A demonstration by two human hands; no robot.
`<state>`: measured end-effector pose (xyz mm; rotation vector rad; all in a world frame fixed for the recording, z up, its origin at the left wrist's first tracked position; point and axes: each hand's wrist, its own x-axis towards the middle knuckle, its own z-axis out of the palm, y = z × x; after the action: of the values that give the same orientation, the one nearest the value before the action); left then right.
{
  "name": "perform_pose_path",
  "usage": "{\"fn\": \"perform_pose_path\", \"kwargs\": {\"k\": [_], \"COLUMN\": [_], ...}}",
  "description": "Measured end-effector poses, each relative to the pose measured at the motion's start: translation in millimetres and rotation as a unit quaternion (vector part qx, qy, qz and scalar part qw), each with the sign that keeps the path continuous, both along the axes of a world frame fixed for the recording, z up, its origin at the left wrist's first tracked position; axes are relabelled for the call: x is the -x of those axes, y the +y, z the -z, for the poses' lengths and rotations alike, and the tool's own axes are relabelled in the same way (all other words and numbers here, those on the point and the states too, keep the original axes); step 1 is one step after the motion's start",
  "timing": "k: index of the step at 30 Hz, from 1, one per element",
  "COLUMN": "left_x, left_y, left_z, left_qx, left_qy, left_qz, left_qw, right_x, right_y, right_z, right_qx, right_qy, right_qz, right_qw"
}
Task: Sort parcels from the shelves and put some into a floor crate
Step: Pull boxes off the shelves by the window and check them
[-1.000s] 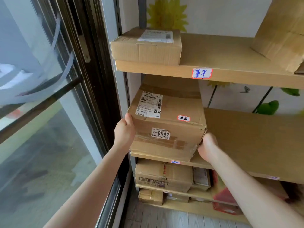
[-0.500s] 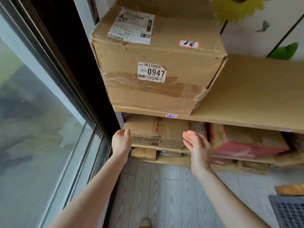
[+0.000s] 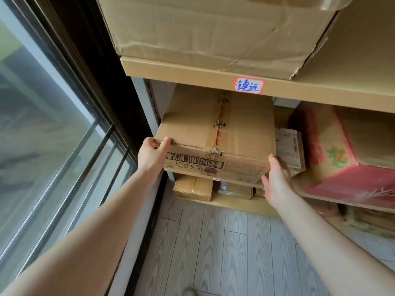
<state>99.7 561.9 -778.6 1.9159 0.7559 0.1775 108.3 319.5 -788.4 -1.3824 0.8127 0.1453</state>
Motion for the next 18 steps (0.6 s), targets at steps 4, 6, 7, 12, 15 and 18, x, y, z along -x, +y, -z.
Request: {"fn": "perform_pose_path", "kwargs": {"k": [4, 6, 7, 12, 15, 18], "left_x": [26, 42, 50, 99, 122, 143], "left_y": [-4, -7, -9, -18, -21, -22], "left_z": [-5, -8, -10, -16, -26, -45], "left_qx": [0.031, 0.030, 0.029, 0.010, -0.008, -0.052], "left_qy": [-0.012, -0.016, -0.011, 0.000, 0.006, -0.005], "left_qz": [-0.011, -0.025, -0.032, -0.037, -0.014, 0.009], "left_qw": [0.999, 0.999, 0.999, 0.999, 1.000, 0.999], "right_x": [28, 45, 52, 84, 102, 126], "right_y": [-3, -4, -6, -13, -18, -20], "right_z": [-8, -11, -11, -17, -20, -21], "right_qx": [-0.009, -0.008, -0.013, -0.070, -0.085, -0.104], "right_qy": [0.008, 0.015, 0.016, 0.018, 0.021, 0.028], "right_qz": [0.003, 0.002, 0.010, 0.063, 0.080, 0.094], "right_qw": [1.000, 1.000, 1.000, 0.995, 0.993, 0.990]}}
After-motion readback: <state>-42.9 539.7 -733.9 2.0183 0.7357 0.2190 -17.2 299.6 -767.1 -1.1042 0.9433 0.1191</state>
